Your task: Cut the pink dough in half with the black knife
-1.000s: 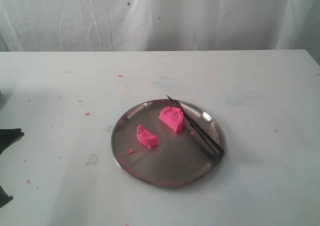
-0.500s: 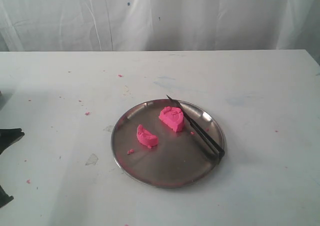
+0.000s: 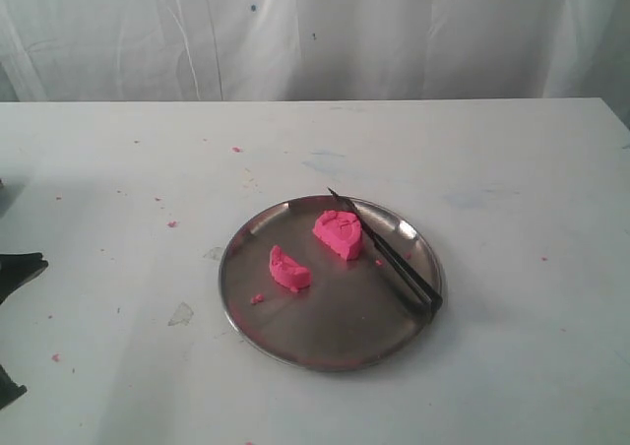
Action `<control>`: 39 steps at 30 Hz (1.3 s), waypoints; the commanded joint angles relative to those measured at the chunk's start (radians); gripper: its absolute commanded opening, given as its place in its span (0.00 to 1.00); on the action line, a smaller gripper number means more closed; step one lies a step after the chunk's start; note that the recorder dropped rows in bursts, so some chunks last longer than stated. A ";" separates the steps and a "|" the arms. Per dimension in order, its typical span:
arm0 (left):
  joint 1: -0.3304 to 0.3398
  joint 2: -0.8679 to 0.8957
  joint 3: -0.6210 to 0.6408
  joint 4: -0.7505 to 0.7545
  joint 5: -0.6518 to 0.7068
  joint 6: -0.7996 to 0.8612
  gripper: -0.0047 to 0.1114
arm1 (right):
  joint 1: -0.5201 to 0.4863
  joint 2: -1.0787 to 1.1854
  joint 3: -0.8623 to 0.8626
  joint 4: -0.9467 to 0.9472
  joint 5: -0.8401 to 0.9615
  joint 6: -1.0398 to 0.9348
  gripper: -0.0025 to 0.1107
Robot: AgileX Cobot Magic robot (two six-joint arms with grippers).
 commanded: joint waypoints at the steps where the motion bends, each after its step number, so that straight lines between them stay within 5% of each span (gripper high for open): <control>1: -0.001 -0.009 -0.005 -0.004 -0.002 -0.010 0.04 | -0.017 -0.005 0.122 0.006 -0.008 -0.118 0.02; 6: -0.001 -0.009 -0.005 -0.004 0.000 -0.010 0.04 | -0.017 -0.005 0.122 0.161 0.357 -0.418 0.02; 11: -0.001 -0.009 -0.005 -0.004 0.000 -0.010 0.04 | -0.015 -0.005 0.122 0.406 0.294 -0.546 0.02; 19: -0.001 -0.036 -0.005 -0.004 0.008 -0.010 0.04 | -0.015 -0.005 0.122 0.411 0.294 -0.546 0.02; 21: 0.075 -0.148 -0.005 -0.004 0.001 -0.010 0.04 | -0.015 -0.005 0.122 0.409 0.294 -0.546 0.02; 23: 0.253 -0.315 -0.005 -0.004 0.006 -0.010 0.04 | -0.015 -0.005 0.122 0.409 0.294 -0.546 0.02; 28: 0.523 -0.630 -0.005 -0.104 0.281 -0.071 0.04 | -0.015 -0.005 0.122 0.409 0.294 -0.546 0.02; 34: 0.594 -0.782 -0.003 -0.422 0.404 -0.158 0.04 | -0.015 -0.005 0.122 0.409 0.294 -0.546 0.02; 36: 0.594 -0.796 0.039 -0.452 0.286 -0.155 0.04 | -0.015 -0.005 0.122 0.409 0.294 -0.546 0.02; 39: 0.562 -0.798 0.185 -0.346 -0.114 -0.187 0.04 | -0.015 -0.005 0.122 0.409 0.292 -0.546 0.02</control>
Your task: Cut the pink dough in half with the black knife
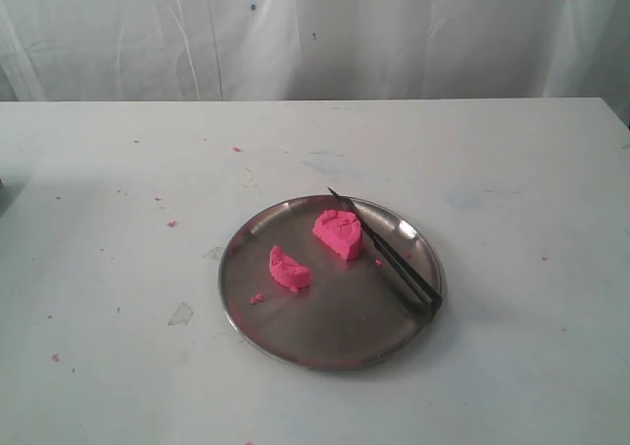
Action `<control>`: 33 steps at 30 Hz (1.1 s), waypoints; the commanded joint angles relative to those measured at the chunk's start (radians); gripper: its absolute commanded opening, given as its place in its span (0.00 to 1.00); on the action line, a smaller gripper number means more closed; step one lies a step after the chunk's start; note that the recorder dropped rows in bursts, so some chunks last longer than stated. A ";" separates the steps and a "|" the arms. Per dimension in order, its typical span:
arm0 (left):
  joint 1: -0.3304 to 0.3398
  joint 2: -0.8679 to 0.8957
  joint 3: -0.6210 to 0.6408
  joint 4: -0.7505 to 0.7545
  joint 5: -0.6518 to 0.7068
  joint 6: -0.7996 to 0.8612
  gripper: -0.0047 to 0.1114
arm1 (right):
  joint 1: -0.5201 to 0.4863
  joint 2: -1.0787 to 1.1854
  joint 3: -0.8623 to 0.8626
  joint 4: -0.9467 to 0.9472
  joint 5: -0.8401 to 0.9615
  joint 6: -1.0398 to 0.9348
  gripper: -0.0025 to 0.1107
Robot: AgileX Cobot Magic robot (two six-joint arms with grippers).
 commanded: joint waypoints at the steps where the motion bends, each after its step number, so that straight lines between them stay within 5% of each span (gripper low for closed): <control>1: -0.057 -0.013 0.213 0.101 -0.559 -0.091 0.04 | -0.002 -0.005 0.001 -0.003 -0.013 -0.011 0.02; 2: -0.093 -0.013 0.226 0.152 -0.676 -0.136 0.04 | -0.002 -0.005 0.001 -0.003 -0.013 -0.011 0.02; 5: -0.229 -0.013 0.226 0.509 -0.551 -0.282 0.04 | -0.002 -0.005 0.001 -0.001 -0.015 -0.011 0.02; 7: -0.316 -0.013 0.226 0.514 -0.501 -0.363 0.04 | -0.002 -0.005 0.001 -0.001 -0.015 -0.011 0.02; 9: -0.369 -0.013 0.226 0.377 -0.387 -0.365 0.04 | -0.002 -0.005 0.001 -0.001 -0.015 -0.011 0.02; 13: -0.387 -0.013 0.226 -0.144 -0.042 -0.315 0.04 | -0.002 -0.005 0.001 -0.001 -0.015 -0.011 0.02; 17: -0.362 -0.013 0.226 -0.155 0.292 -0.150 0.04 | -0.002 -0.005 0.001 -0.003 -0.015 -0.011 0.02; 19: -0.352 -0.013 0.226 -0.153 0.293 -0.018 0.04 | -0.002 -0.005 0.001 -0.003 -0.015 -0.011 0.02; 27: -0.350 -0.013 0.226 -0.159 0.286 0.001 0.04 | -0.002 -0.005 0.001 -0.003 -0.015 -0.011 0.02; 33: -0.350 -0.013 0.226 -0.129 0.135 0.021 0.04 | -0.002 -0.005 0.001 -0.003 -0.015 -0.011 0.02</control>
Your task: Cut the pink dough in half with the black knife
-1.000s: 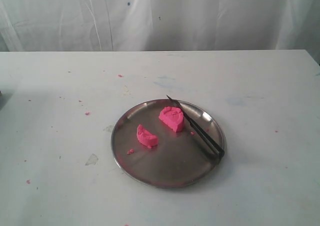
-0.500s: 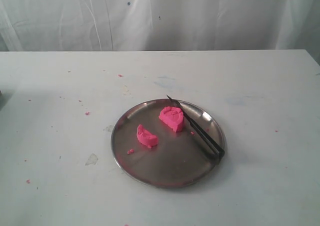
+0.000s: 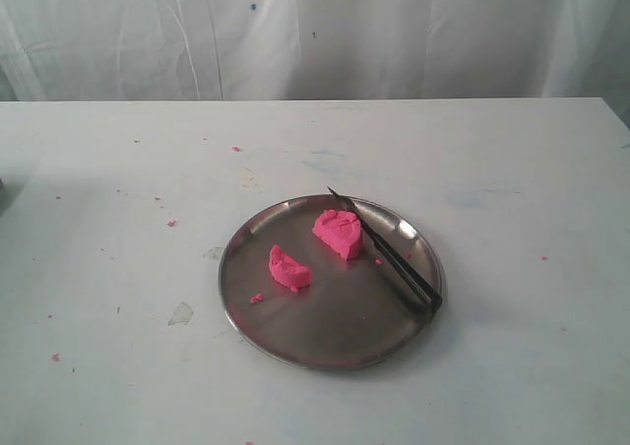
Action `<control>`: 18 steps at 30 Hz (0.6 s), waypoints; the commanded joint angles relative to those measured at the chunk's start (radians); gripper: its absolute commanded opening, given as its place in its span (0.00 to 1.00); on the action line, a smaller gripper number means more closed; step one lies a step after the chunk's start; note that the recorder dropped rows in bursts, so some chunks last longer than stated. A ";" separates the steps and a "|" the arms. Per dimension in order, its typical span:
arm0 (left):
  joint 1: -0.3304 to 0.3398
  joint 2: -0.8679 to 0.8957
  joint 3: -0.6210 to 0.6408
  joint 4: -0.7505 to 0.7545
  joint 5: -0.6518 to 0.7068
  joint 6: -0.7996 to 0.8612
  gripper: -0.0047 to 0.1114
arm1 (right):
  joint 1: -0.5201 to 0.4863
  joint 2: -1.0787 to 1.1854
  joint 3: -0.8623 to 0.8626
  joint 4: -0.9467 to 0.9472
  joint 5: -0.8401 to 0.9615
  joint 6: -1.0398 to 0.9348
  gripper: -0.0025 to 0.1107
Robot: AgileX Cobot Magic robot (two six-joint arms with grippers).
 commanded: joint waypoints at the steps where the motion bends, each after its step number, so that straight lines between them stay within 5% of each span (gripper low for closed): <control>1: 0.002 -0.005 0.003 0.023 -0.101 0.010 0.04 | -0.002 -0.005 0.001 -0.003 -0.009 -0.010 0.02; 18: 0.002 -0.005 0.003 0.023 -0.115 0.010 0.04 | -0.002 -0.005 0.001 -0.003 -0.009 -0.010 0.02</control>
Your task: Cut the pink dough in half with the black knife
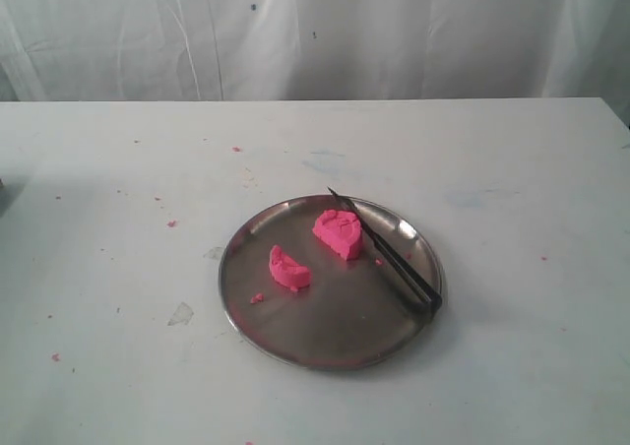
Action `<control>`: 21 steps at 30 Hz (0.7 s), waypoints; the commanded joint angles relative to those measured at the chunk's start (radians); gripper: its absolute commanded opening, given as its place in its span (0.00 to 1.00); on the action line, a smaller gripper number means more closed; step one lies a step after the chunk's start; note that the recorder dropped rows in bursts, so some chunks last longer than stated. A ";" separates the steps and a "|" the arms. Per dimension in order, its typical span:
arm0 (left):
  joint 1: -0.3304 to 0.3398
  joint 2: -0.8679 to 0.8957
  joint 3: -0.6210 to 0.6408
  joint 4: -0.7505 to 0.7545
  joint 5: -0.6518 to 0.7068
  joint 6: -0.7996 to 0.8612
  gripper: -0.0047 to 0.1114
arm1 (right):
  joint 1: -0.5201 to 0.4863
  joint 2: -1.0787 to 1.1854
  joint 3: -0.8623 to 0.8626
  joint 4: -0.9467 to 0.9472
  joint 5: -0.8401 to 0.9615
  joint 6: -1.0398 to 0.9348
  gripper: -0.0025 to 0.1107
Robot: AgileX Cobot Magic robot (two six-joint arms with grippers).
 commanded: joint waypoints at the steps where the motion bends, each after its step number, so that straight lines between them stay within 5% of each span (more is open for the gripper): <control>1: 0.002 -0.005 0.003 -0.002 -0.005 0.001 0.04 | -0.002 -0.005 0.001 -0.003 -0.009 -0.010 0.02; 11: 0.093 -0.005 0.003 -0.002 -0.005 0.001 0.04 | -0.002 -0.005 0.001 -0.003 -0.009 -0.010 0.02; 21: 0.100 -0.005 0.003 -0.002 -0.005 0.001 0.04 | -0.002 -0.005 0.001 -0.003 -0.009 -0.010 0.02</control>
